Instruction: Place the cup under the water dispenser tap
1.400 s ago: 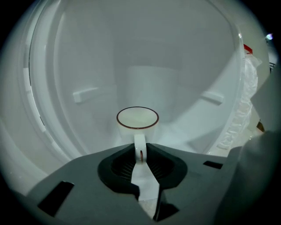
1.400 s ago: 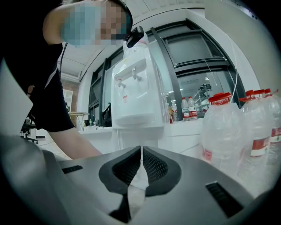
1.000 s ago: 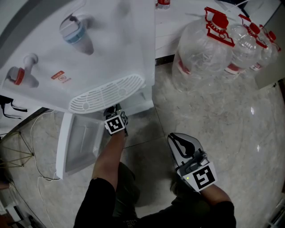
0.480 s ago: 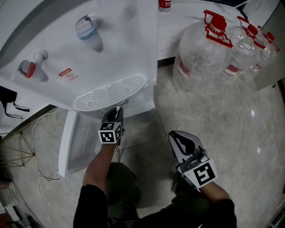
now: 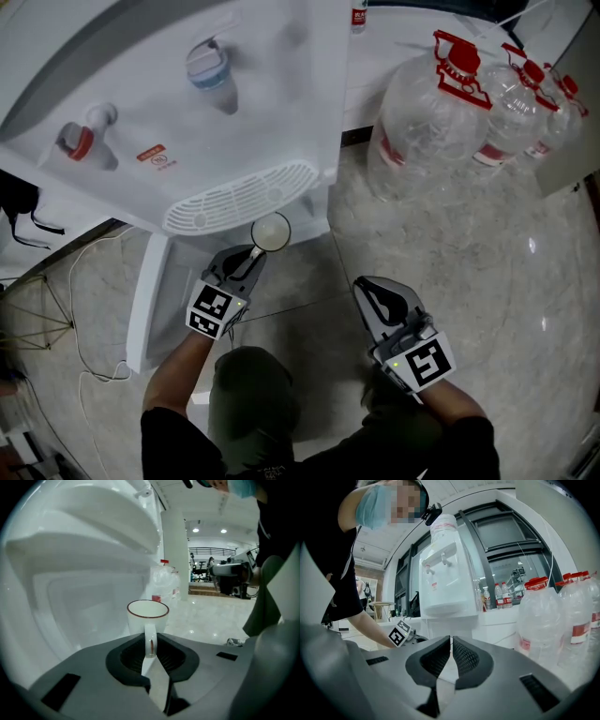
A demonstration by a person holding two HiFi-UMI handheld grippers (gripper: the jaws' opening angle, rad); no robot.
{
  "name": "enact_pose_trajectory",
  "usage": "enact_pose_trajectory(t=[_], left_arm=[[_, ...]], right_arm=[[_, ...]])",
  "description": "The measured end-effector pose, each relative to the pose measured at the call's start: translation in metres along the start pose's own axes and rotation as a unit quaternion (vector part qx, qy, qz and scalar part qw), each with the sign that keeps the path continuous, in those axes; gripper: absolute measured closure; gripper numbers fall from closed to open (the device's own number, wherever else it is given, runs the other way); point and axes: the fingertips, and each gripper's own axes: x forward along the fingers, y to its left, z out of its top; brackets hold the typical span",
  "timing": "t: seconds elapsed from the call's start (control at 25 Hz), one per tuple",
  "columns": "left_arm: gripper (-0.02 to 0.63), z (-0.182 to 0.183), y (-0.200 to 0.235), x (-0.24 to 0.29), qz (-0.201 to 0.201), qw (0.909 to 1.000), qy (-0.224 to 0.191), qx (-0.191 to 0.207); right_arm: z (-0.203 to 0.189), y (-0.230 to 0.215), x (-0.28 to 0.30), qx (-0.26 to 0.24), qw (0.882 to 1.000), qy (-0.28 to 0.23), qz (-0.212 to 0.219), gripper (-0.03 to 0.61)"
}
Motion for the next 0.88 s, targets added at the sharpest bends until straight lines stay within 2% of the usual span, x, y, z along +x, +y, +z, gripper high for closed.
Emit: enact_pose_trajectory(t=[0.12, 0.4, 0.56, 0.76, 0.88], left_arm=[[0.543, 0.021, -0.021, -0.016, -0.04, 0.9987, -0.016, 0.026], [0.543, 0.071, -0.057, -0.051, -0.104, 0.9932, -0.046, 0.027], [0.543, 0.112, -0.077, -0.073, -0.136, 0.9873, -0.075, 0.035], [0.543, 0.158, -0.077, -0.1, -0.131, 0.9877, -0.086, -0.005], [0.543, 0.179, -0.069, -0.111, -0.119, 0.9902, -0.073, -0.001]], right_arm=[[-0.001, 0.003, 0.005, 0.001, 1.0, 0.01, 0.006, 0.532], [-0.002, 0.005, 0.009, 0.001, 1.0, 0.015, 0.012, 0.532], [-0.002, 0.004, 0.008, -0.001, 1.0, 0.013, 0.013, 0.532], [-0.002, 0.002, 0.001, 0.002, 1.0, 0.015, 0.008, 0.532], [0.004, -0.002, -0.004, 0.001, 1.0, 0.012, 0.003, 0.532]])
